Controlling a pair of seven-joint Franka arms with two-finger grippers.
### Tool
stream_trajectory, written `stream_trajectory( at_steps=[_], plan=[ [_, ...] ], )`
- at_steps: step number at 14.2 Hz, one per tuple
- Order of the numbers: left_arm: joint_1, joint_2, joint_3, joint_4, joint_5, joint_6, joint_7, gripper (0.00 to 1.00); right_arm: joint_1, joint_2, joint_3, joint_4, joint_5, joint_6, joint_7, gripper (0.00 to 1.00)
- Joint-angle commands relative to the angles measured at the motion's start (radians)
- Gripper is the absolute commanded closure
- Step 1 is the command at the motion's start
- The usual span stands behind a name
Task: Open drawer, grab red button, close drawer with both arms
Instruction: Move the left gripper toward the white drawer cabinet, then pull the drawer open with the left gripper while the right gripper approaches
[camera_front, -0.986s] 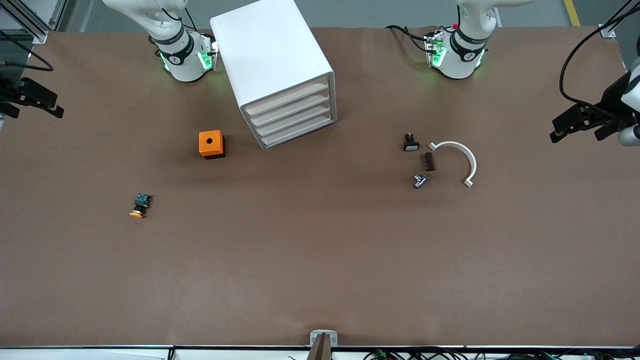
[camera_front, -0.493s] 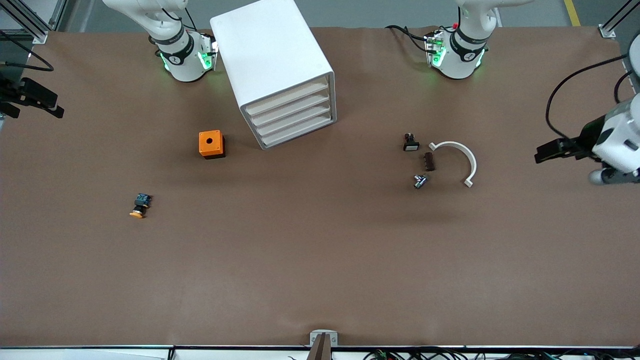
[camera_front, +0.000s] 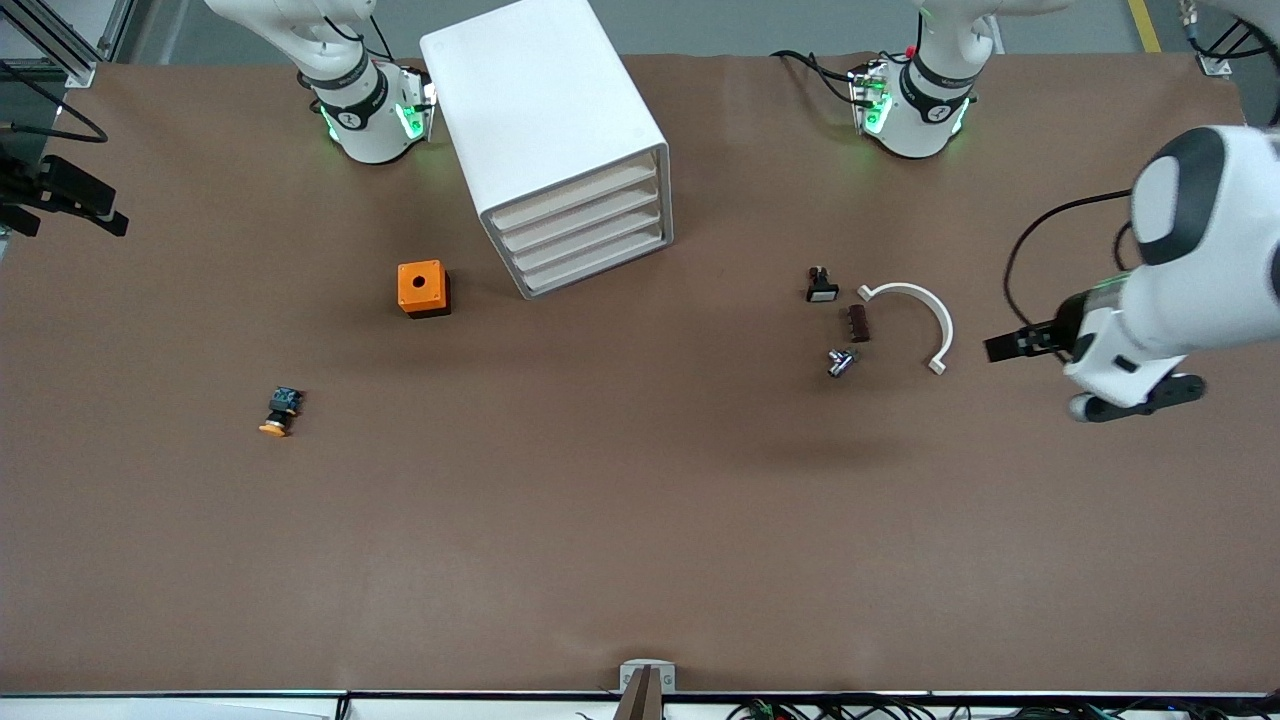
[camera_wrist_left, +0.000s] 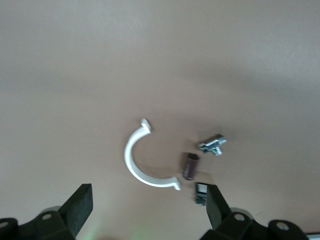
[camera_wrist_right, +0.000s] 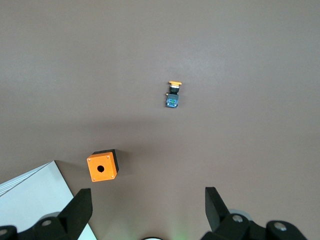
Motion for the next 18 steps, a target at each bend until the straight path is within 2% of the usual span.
stream_trajectory(
  at_steps=[1, 2, 4, 6, 9, 14, 18],
  plan=[
    [-0.093, 0.09, -0.001, 0.099, 0.004, -0.112, -0.232, 0.0, -0.011, -0.017, 0.009, 0.001, 0.001, 0.0, -0.015, 0.0],
    [-0.128, 0.125, -0.001, 0.132, -0.008, -0.156, -0.327, 0.0, -0.011, -0.017, 0.009, 0.001, 0.002, 0.0, -0.015, 0.0],
    [-0.165, 0.187, 0.001, 0.178, -0.114, -0.207, -0.493, 0.0, -0.014, -0.015, 0.007, 0.007, 0.002, 0.0, -0.015, 0.0],
    [-0.197, 0.23, 0.001, 0.184, -0.223, -0.241, -0.683, 0.0, -0.019, -0.008, 0.006, 0.024, 0.005, 0.0, -0.004, 0.0],
    [-0.274, 0.283, 0.001, 0.184, -0.263, -0.243, -0.8, 0.0, -0.022, 0.029, 0.004, 0.027, -0.011, 0.008, -0.006, 0.0],
    [-0.276, 0.417, 0.002, 0.203, -0.534, -0.241, -1.117, 0.0, -0.013, 0.148, 0.004, 0.087, -0.011, 0.043, -0.015, 0.0],
    [-0.297, 0.474, -0.013, 0.212, -0.668, -0.241, -1.392, 0.0, -0.027, 0.236, 0.003, 0.101, -0.016, 0.065, -0.015, 0.0]
  ],
)
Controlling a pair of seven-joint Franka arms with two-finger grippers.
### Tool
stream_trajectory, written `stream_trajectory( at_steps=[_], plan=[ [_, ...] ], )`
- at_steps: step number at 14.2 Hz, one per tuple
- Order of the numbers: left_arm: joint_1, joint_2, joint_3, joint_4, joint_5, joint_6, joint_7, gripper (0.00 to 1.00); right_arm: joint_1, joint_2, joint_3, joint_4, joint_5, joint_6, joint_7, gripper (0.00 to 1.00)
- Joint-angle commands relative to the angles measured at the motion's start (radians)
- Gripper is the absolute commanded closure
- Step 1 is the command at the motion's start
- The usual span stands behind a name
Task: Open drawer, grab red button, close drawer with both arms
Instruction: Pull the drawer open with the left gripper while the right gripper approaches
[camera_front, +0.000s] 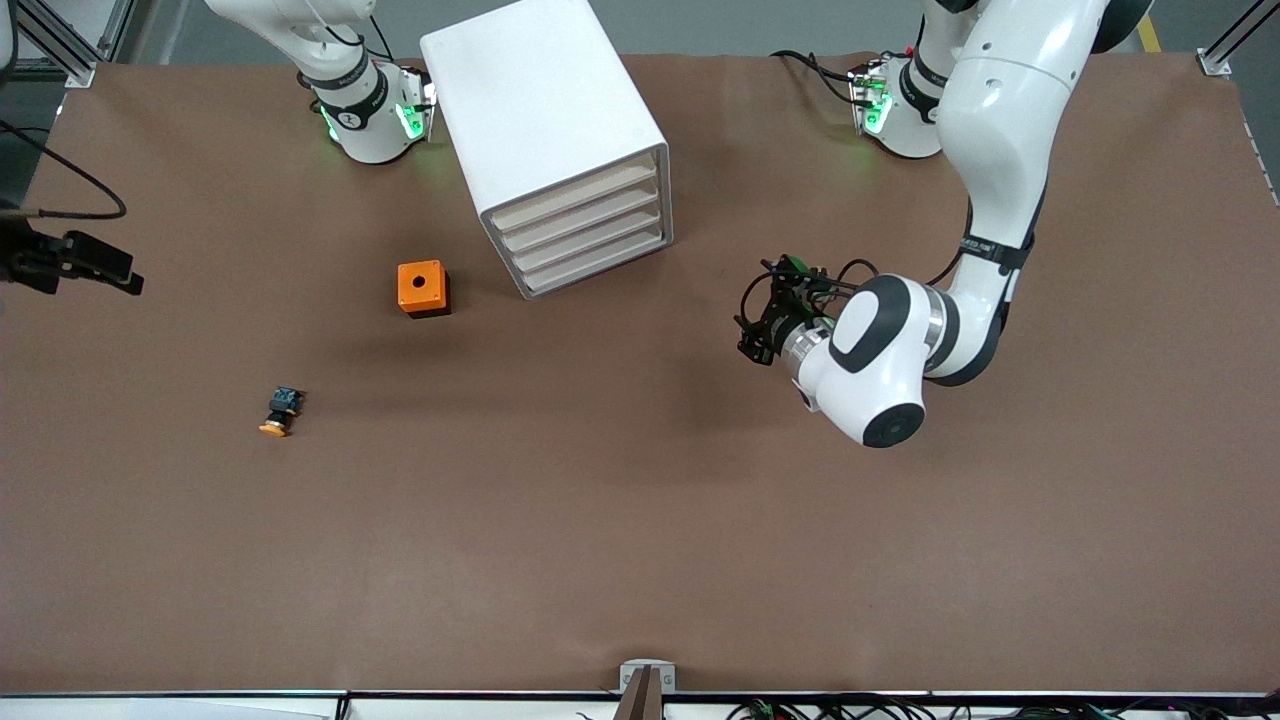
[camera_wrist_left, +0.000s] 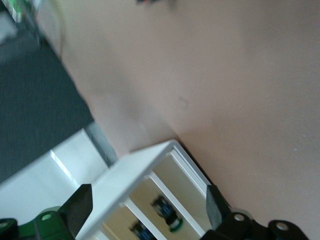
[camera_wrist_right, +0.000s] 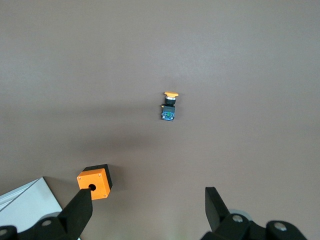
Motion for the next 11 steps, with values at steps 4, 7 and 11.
stream_trajectory(
  at_steps=[4, 7, 11],
  plan=[
    [-0.018, 0.07, -0.068, 0.045, -0.123, -0.033, -0.268, 0.0, -0.018, 0.105, 0.01, 0.042, -0.014, 0.0, -0.009, 0.0],
    [-0.022, 0.103, -0.118, 0.045, -0.138, -0.033, -0.377, 0.0, -0.006, 0.11, 0.014, 0.042, -0.041, 0.01, 0.042, 0.01],
    [-0.05, 0.131, -0.149, 0.047, -0.176, -0.013, -0.457, 0.26, 0.068, 0.105, 0.017, 0.038, -0.038, -0.006, 0.329, 0.0]
  ],
)
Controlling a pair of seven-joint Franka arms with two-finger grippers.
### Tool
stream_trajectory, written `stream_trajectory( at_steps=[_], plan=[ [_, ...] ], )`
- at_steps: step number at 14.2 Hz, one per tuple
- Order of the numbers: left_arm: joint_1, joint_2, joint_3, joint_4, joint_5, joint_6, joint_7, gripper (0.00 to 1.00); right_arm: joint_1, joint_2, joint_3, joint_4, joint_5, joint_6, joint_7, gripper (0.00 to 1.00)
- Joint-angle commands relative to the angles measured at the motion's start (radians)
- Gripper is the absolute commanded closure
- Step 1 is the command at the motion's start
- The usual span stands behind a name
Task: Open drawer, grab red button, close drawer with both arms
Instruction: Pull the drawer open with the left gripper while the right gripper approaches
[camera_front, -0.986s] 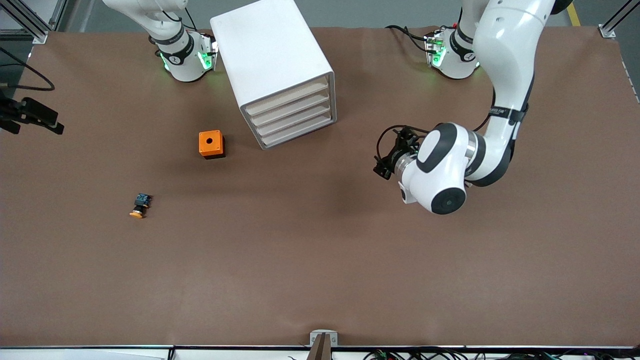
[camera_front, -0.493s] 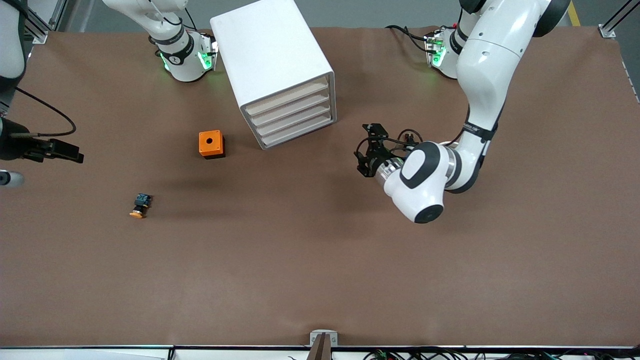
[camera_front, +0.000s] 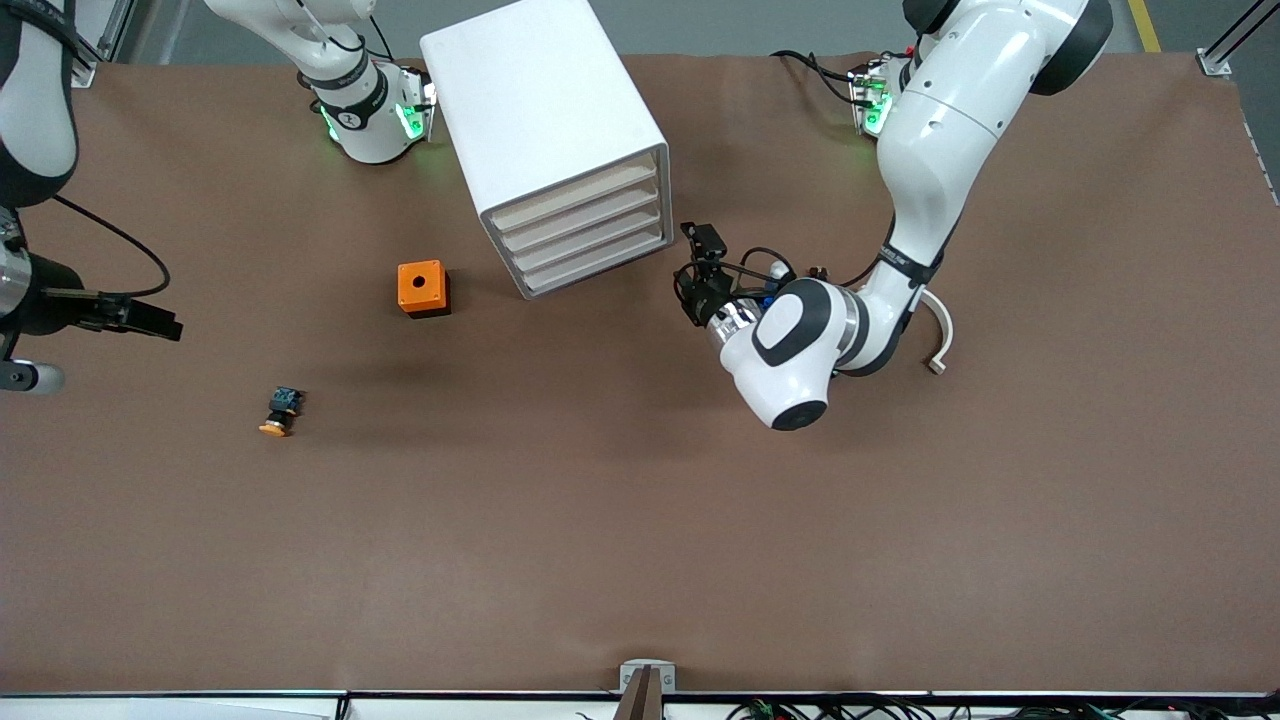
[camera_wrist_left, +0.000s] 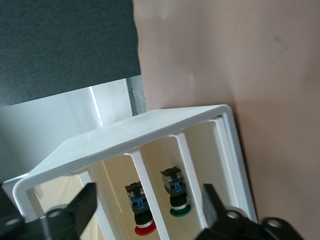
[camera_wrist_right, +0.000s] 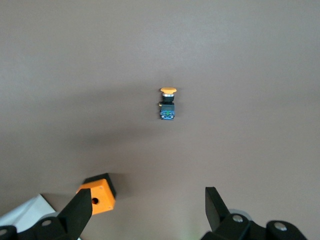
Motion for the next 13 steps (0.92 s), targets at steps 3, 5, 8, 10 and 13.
stream_trajectory(
  at_steps=[3, 5, 8, 10, 13],
  plan=[
    [-0.036, 0.029, -0.003, 0.028, -0.062, 0.018, -0.06, 0.4, 0.067, 0.0, 0.006, 0.017, -0.019, -0.022, 0.19, 0.0],
    [-0.06, 0.034, -0.003, 0.027, -0.078, 0.021, -0.06, 0.42, 0.089, 0.0, 0.006, 0.017, -0.019, -0.024, 0.247, 0.0],
    [-0.085, 0.047, -0.003, 0.028, -0.096, 0.024, -0.06, 0.42, 0.126, 0.0, 0.006, 0.015, -0.019, -0.024, 0.314, 0.0],
    [-0.098, 0.052, -0.001, 0.024, -0.095, 0.038, -0.079, 0.42, 0.143, 0.0, 0.006, 0.014, -0.02, -0.024, 0.352, 0.0],
    [-0.114, 0.061, -0.003, 0.017, -0.096, 0.038, -0.1, 0.42, 0.166, 0.002, 0.006, 0.009, -0.019, -0.024, 0.415, 0.0]
  ],
)
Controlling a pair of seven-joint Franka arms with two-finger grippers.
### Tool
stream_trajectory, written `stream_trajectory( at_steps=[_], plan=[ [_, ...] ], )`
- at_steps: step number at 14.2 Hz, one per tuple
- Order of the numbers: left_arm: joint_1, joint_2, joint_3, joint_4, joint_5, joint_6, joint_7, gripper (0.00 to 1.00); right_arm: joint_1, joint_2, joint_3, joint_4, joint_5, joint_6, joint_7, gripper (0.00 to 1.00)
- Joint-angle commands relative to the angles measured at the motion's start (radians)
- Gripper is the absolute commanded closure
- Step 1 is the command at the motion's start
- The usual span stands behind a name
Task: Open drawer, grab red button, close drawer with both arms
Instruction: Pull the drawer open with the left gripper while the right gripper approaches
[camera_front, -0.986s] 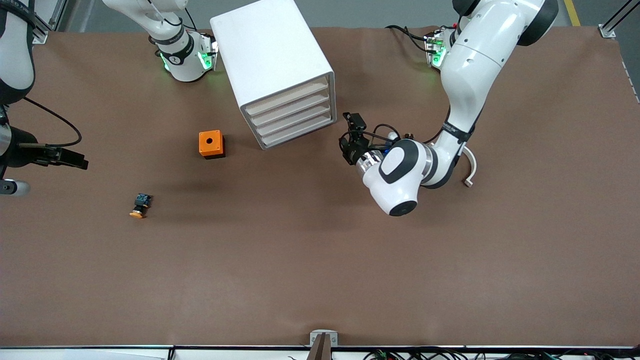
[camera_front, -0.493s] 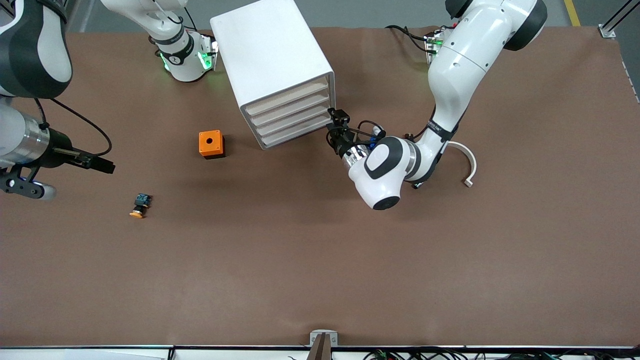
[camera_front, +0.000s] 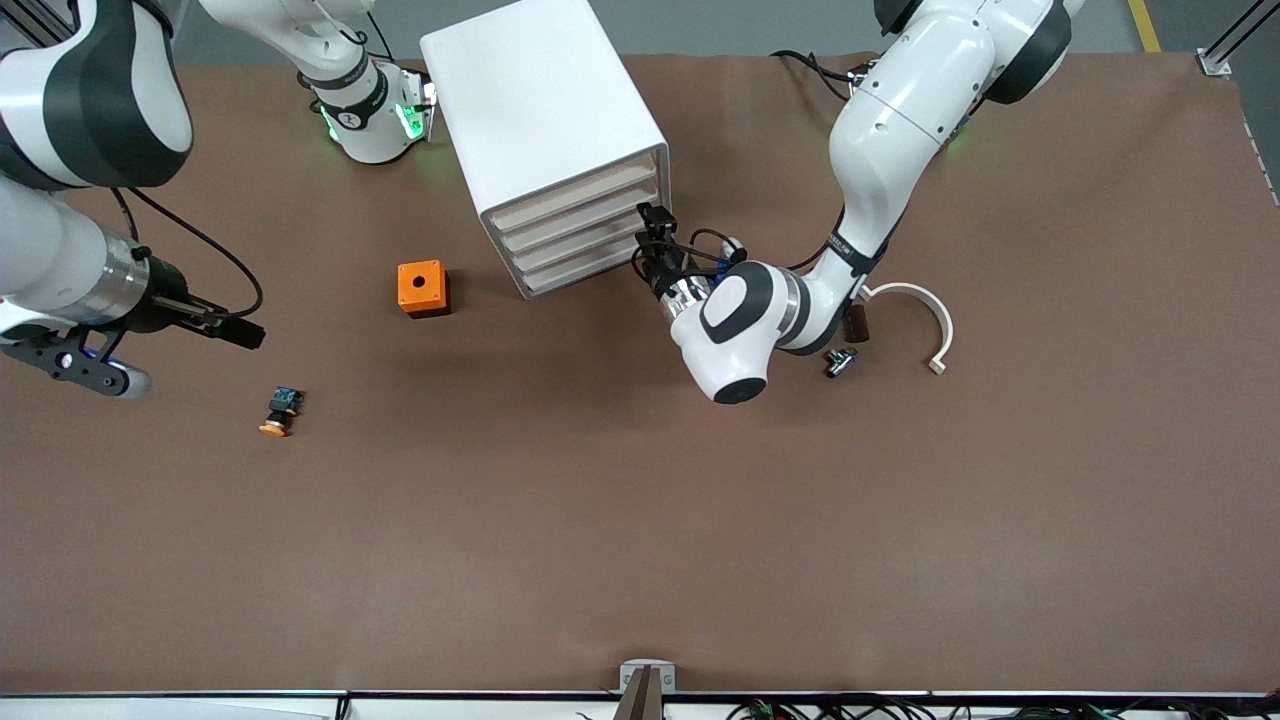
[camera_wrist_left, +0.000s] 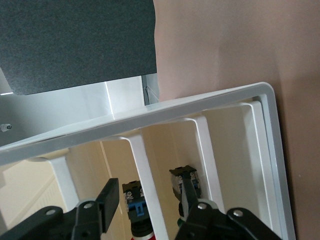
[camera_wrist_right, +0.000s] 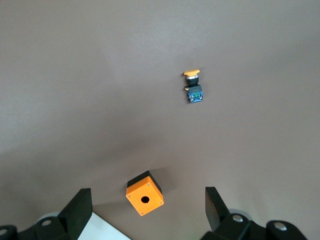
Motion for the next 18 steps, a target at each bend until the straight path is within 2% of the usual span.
stream_trajectory(
  at_steps=[1, 5, 8, 13, 16, 18],
  plan=[
    [-0.017, 0.013, 0.001, 0.016, -0.021, 0.002, -0.025, 0.42, 0.032, 0.002, -0.001, 0.006, -0.018, -0.013, 0.082, 0.0],
    [-0.045, 0.019, -0.001, 0.016, -0.032, 0.002, -0.025, 0.43, 0.098, 0.003, -0.001, 0.006, -0.018, -0.013, 0.178, 0.0],
    [-0.066, 0.023, -0.001, 0.009, -0.032, 0.0, -0.023, 0.47, 0.127, 0.005, -0.001, 0.0, -0.015, -0.012, 0.205, 0.0],
    [-0.086, 0.033, -0.001, 0.004, -0.038, 0.0, -0.023, 0.63, 0.162, 0.008, 0.001, -0.002, -0.009, -0.009, 0.227, 0.0],
    [-0.094, 0.035, -0.001, 0.006, -0.038, 0.002, -0.025, 0.76, 0.187, 0.011, 0.001, -0.002, -0.002, 0.001, 0.264, 0.0],
    [-0.094, 0.033, -0.001, 0.009, -0.038, 0.002, -0.025, 0.8, 0.188, 0.011, -0.001, 0.0, 0.059, 0.002, 0.265, 0.0]
  ],
)
